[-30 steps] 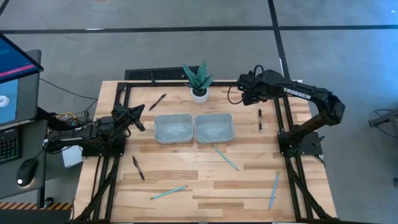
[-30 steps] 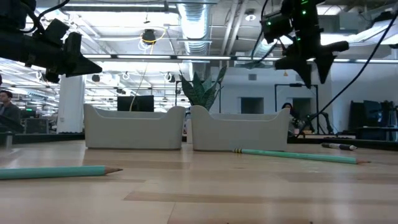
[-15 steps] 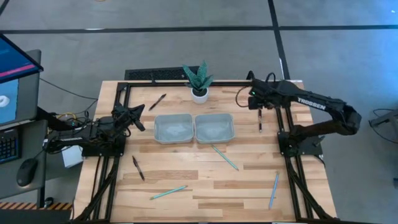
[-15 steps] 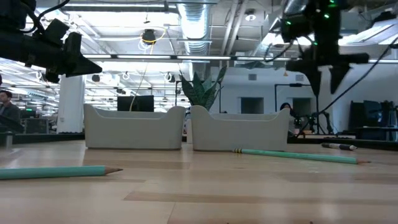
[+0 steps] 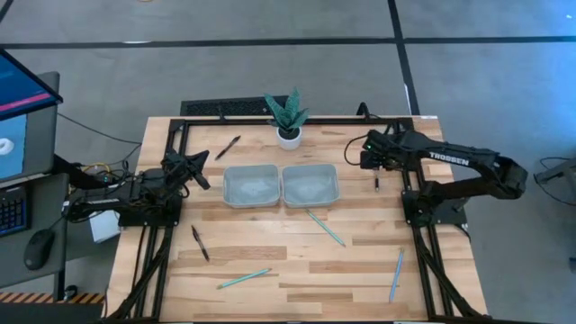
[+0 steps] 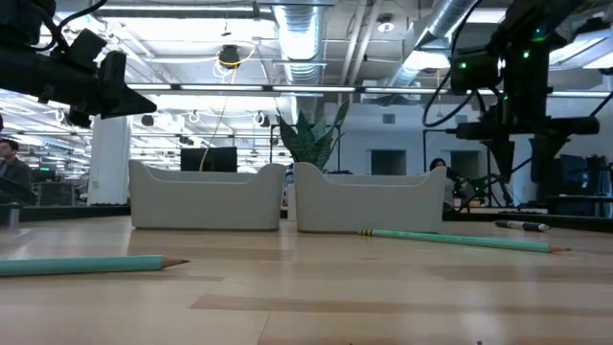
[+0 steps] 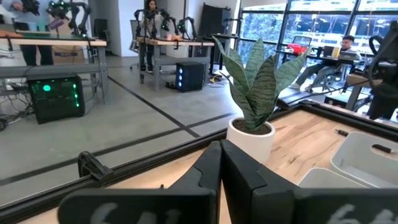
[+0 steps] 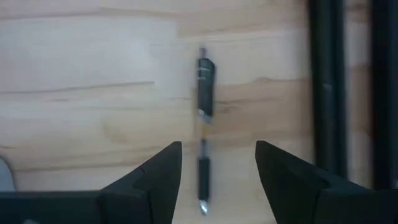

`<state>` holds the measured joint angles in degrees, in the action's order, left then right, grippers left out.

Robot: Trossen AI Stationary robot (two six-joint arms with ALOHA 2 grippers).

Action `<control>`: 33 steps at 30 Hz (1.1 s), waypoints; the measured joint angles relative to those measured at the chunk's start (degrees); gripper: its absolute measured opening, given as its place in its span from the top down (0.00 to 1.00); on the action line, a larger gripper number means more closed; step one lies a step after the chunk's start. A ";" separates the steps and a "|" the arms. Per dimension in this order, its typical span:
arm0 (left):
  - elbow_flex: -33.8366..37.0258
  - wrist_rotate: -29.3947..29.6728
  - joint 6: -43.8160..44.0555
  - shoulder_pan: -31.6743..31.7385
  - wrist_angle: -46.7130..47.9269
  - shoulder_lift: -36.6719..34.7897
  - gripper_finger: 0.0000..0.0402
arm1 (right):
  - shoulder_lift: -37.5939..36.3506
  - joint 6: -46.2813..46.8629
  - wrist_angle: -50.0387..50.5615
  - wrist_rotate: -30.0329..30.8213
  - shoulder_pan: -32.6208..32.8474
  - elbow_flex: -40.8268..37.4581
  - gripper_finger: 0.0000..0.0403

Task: Sort pens & pencils
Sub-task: Put the top right black pen into the right gray bin

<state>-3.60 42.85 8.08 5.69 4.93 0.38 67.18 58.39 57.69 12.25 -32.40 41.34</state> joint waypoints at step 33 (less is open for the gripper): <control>0.00 -0.39 0.09 0.00 0.68 0.00 1.00 | 18.11 -12.49 -17.99 -3.90 -12.82 -2.47 0.44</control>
<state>-3.60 42.46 8.16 5.69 5.61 0.38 85.29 45.90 39.70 8.35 -45.23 38.88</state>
